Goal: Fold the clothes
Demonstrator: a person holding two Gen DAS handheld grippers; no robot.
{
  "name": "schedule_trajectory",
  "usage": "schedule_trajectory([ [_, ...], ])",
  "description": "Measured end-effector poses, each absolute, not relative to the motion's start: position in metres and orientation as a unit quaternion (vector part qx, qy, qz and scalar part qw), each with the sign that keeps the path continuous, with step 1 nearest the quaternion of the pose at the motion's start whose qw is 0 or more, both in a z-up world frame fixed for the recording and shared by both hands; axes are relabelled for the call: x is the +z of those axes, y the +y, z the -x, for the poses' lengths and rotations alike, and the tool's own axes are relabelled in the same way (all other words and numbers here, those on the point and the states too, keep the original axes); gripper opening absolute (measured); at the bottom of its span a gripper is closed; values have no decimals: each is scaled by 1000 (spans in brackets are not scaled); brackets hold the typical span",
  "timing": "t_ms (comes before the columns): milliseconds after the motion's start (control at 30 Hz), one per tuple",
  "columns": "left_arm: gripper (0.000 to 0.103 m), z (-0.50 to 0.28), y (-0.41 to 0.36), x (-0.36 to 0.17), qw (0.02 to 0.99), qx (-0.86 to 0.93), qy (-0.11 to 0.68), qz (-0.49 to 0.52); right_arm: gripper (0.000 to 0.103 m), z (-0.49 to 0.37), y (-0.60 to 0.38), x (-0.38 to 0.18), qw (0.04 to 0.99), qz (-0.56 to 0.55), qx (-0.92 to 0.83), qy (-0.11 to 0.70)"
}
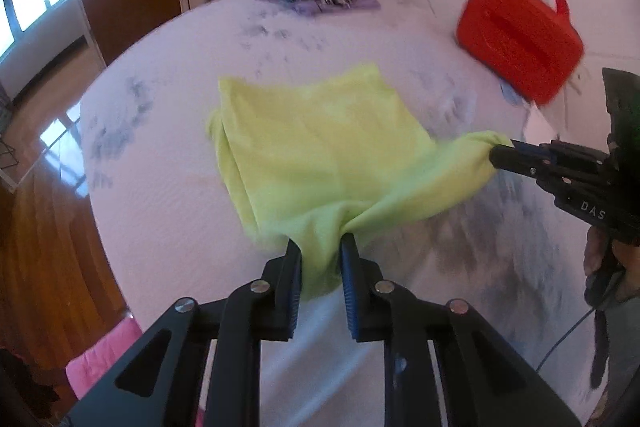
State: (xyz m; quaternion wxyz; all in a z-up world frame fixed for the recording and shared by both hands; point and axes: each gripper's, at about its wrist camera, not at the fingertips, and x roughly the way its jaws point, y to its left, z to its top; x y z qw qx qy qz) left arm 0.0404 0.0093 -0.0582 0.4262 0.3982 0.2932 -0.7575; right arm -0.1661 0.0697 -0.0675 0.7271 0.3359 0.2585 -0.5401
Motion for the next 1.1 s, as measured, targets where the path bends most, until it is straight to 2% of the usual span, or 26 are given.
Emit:
schedule_trajectory([
  [167, 18, -37, -71, -57, 451, -747, 295, -389, 12, 167, -7, -53, 729, -319, -548, 257],
  [300, 18, -31, -126, -71, 467, -733, 290, -402, 12, 174, -71, -64, 716, -339, -553, 256],
  [333, 21, -31, -136, -77, 472, -726, 291, -406, 12, 176, -85, -70, 712, -348, -553, 257],
  [367, 41, -32, -145, -82, 480, -720, 290, -409, 19, 179, -94, -74, 705, -352, -560, 256],
  [400, 71, -34, -152, -85, 488, -715, 289, -409, 24, 181, -103, -79, 697, -356, -568, 255],
  [433, 82, -39, -153, -85, 493, -714, 290, -403, 35, 184, -112, -83, 689, -359, -576, 254],
  [467, 88, -44, -152, -83, 498, -714, 292, -395, 36, 186, -121, -87, 681, -363, -583, 253],
  [600, 88, -62, -136, -74, 512, -717, 296, -368, 37, 204, -106, -83, 672, -383, -597, 214],
  [767, 86, -56, -88, -87, 506, -722, 306, -360, 37, 204, -58, -97, 666, -412, -581, 223],
  [800, 71, -53, -79, -92, 503, -723, 308, -359, 36, 201, -52, -100, 668, -412, -577, 226],
  [867, 48, -42, -71, -103, 489, -726, 308, -372, 18, 193, -42, -105, 676, -408, -567, 235],
  [900, 41, -36, -69, -110, 480, -727, 311, -380, 17, 189, -40, -109, 683, -413, -555, 236],
  [1100, 42, -43, -78, -141, 480, -702, 340, -402, 11, 184, -50, -143, 656, -440, -549, 273],
])
